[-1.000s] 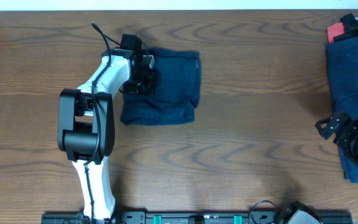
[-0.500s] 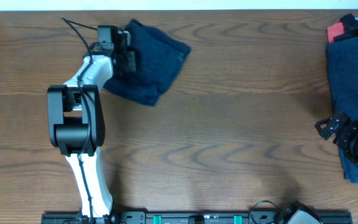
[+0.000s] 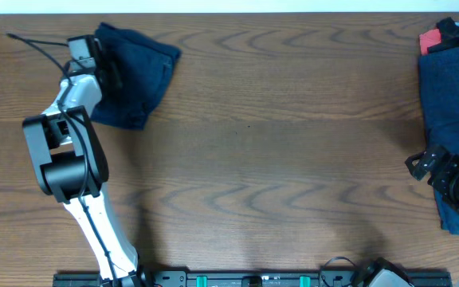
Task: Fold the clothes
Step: 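Pull the jeans further left and up toward the far-left corner, then push the jeans toward the far edge with the left gripper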
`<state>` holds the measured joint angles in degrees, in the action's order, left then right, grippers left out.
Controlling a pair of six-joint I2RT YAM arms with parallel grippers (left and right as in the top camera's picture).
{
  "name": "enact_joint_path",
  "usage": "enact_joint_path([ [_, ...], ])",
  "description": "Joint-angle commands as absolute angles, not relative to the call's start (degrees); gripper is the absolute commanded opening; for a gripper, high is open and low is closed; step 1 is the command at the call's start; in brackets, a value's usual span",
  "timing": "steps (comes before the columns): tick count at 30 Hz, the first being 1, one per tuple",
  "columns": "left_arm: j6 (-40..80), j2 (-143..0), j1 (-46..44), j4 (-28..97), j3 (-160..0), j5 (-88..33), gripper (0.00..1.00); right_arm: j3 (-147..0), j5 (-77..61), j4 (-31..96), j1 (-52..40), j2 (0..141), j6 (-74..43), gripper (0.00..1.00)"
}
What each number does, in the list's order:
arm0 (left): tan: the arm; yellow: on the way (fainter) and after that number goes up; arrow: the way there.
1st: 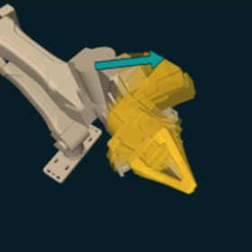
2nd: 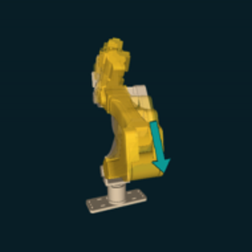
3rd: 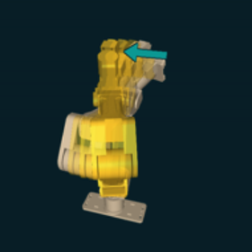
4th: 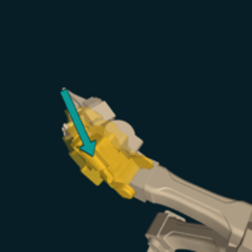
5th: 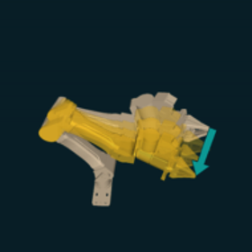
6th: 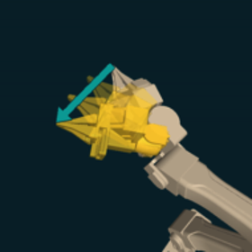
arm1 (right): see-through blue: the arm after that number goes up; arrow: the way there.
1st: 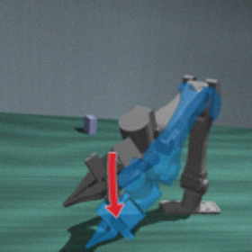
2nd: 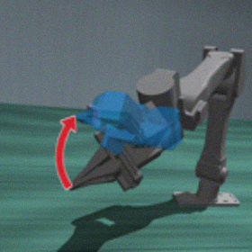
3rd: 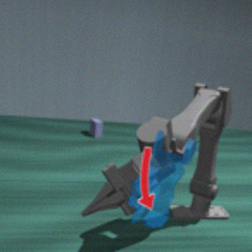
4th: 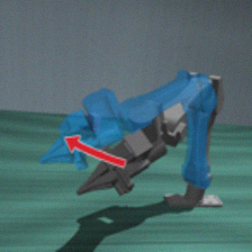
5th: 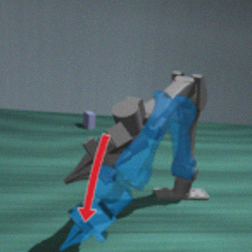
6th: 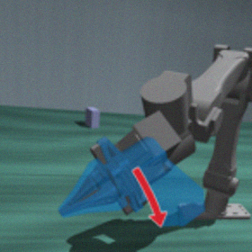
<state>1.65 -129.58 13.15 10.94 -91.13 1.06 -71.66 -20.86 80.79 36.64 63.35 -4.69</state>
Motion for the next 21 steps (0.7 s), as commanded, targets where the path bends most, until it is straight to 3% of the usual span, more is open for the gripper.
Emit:
enact_joint_path([
  [1,2.24,-124.36,12.43,11.27,-93.21,3.25,0.06,-72.14,-20.12,80.84,36.69,63.44,-3.55,0.99],
  [7,2.28,-112.92,11.92,15.86,-93.21,3.25,0.06,-72.14,-20.12,81.01,36.69,63.44,-3.55,0.99],
  [13,6.0,-102.17,13.56,29.67,-93.19,6.07,0.06,-72.14,-20.14,81.3,36.69,63.44,-3.55,0.99],
  [21,16.99,-103.04,21.17,47.48,-91.39,7.49,0.06,-72.14,-20.16,81.28,36.69,63.44,-3.53,0.99],
])
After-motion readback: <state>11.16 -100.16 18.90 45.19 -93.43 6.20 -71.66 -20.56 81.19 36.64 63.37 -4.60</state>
